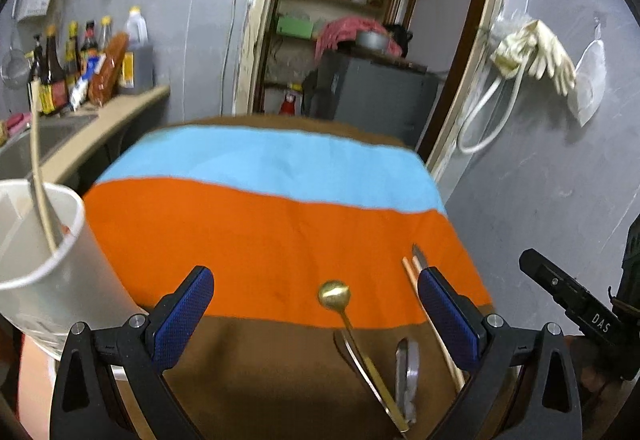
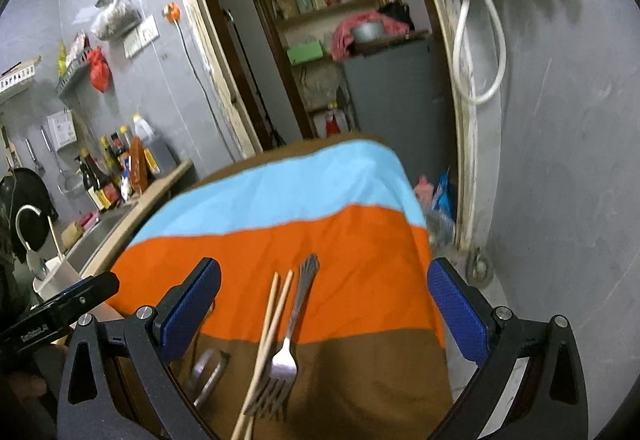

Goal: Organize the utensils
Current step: 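Move both tools down toward the utensils on the brown stripe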

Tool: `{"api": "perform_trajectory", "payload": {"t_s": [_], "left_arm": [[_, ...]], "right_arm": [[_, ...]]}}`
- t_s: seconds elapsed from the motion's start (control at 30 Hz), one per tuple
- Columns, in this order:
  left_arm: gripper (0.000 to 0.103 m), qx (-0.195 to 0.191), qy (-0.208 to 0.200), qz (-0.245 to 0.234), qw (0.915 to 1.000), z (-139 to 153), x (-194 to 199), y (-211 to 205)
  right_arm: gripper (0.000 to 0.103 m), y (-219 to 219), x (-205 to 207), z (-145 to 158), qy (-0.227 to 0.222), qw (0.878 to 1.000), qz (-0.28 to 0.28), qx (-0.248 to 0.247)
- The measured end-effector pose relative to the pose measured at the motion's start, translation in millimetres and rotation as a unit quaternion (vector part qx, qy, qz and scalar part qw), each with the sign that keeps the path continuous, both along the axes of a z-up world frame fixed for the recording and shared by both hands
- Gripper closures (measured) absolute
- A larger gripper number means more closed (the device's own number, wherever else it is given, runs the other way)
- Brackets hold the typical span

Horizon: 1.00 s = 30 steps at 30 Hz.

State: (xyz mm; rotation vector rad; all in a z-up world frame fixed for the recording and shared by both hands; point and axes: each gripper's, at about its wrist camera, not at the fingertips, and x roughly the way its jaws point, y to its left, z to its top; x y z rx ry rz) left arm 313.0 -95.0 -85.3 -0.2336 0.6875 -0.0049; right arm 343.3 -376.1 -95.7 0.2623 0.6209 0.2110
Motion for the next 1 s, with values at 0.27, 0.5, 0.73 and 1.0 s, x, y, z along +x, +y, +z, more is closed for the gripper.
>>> {"api": "perform_trajectory", "payload": {"t_s": [0.27,0.5,0.73,1.0], "left_arm": [[0.02,-0.022,0.046,-0.02,0.9985,-30,14,-5],[0.068,-0.035,0.093,-0.064,0.9929,-49,29,-22],[0.083,-0.017,0.136,-0.085,0.987,-60,39,-38],[0.086,-0.045,0.166,-0.077,0.982,-63,52,-31]], "right_arm": [[0.028,10,20,-40,0.052,0.998,0.033,0.003],[0.049,22,32,-62,0.087,0.994,0.072,0.0],[0.059,24,36,-72,0.106,0.991,0.086,0.011],[0.075,30,40,-79,0.123,0.985,0.12,0.019]]}}
